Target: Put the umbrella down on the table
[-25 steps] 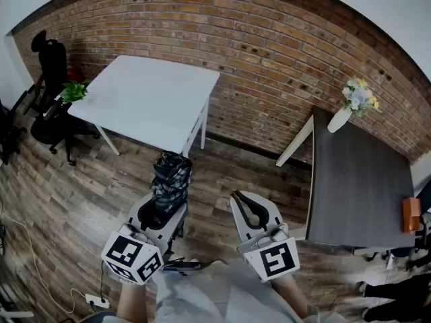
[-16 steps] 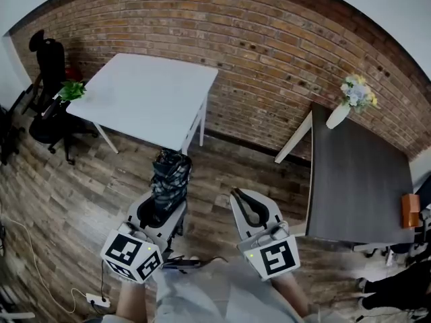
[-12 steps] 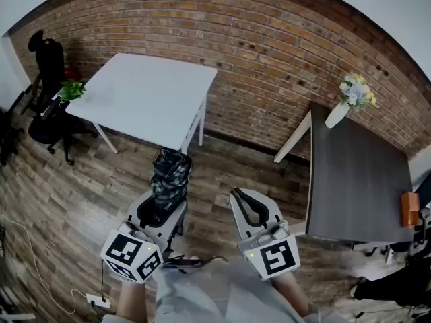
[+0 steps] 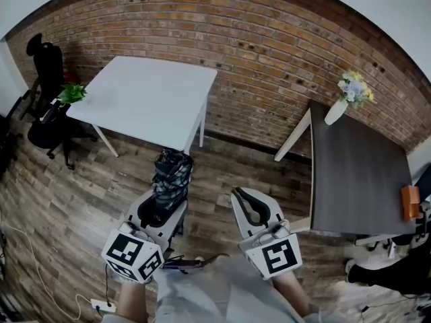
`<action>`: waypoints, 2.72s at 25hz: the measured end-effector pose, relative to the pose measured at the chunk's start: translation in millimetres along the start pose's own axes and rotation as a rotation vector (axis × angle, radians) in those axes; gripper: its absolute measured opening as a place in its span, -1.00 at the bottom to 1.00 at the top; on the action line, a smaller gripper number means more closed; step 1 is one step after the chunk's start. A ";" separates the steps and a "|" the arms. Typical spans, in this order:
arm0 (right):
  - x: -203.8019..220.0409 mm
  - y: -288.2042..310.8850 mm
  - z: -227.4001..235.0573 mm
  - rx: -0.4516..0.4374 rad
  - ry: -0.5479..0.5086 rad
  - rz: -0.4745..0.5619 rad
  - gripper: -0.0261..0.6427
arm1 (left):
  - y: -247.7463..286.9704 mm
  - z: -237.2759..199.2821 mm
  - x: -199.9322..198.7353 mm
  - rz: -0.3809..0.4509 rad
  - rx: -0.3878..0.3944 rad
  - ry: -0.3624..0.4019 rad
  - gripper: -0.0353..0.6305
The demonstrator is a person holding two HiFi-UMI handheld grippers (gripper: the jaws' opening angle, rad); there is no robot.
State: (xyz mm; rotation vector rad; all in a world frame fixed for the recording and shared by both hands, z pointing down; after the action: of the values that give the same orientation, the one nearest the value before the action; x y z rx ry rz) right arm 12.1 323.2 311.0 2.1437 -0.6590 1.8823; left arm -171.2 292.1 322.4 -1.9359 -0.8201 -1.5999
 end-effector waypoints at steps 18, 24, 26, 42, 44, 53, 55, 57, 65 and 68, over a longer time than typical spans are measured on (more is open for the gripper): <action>22.9 30.1 9.1 0.018 0.003 -0.041 -0.75 | 27.1 -37.1 2.6 0.019 0.001 -0.013 -0.21; 39.4 78.4 46.0 -0.032 0.009 -0.021 -0.75 | 72.7 -66.4 0.3 0.027 -0.034 -0.009 -0.21; 47.5 95.8 63.8 -0.048 0.016 -0.018 -0.75 | 93.5 -77.0 -0.2 0.030 -0.044 -0.009 -0.21; 99.5 244.8 222.5 -0.145 0.034 -0.004 -0.75 | 270.4 -164.3 -16.7 0.040 -0.132 0.007 -0.21; 103.2 254.5 236.3 -0.147 0.039 -0.006 -0.75 | 286.2 -170.0 -17.4 0.043 -0.143 0.003 -0.21; 109.4 278.3 264.3 -0.139 0.054 -0.011 -0.75 | 322.1 -186.8 -20.4 0.008 -0.169 0.008 -0.21; 109.9 283.0 267.8 -0.131 0.063 -0.011 -0.75 | 326.9 -189.8 -19.9 0.001 -0.169 0.003 -0.21; 109.3 286.9 269.5 -0.126 0.071 -0.006 -0.75 | 330.8 -192.4 -19.8 -0.004 -0.168 0.000 -0.21; 112.6 298.2 273.1 -0.114 0.073 -0.017 -0.75 | 343.9 -207.4 -18.0 -0.022 -0.164 -0.009 -0.21; 115.8 301.8 272.4 -0.111 0.070 -0.023 -0.75 | 348.2 -215.6 -14.1 -0.038 -0.168 -0.007 -0.21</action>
State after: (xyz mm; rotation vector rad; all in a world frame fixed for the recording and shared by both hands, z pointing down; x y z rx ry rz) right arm 122.7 -83.7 341.2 2.0000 -0.7040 1.8540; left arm -70.9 -104.2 350.0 -2.0526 -0.7504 -1.7348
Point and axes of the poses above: the fingertips, and each gripper's own axes: y forward along the fingers, z to its right, x out of its underside, the point moved 6 cm from there along -y, backward along the fingers, and after that the axes turned 9 degrees about z, right-handed, at the moved point
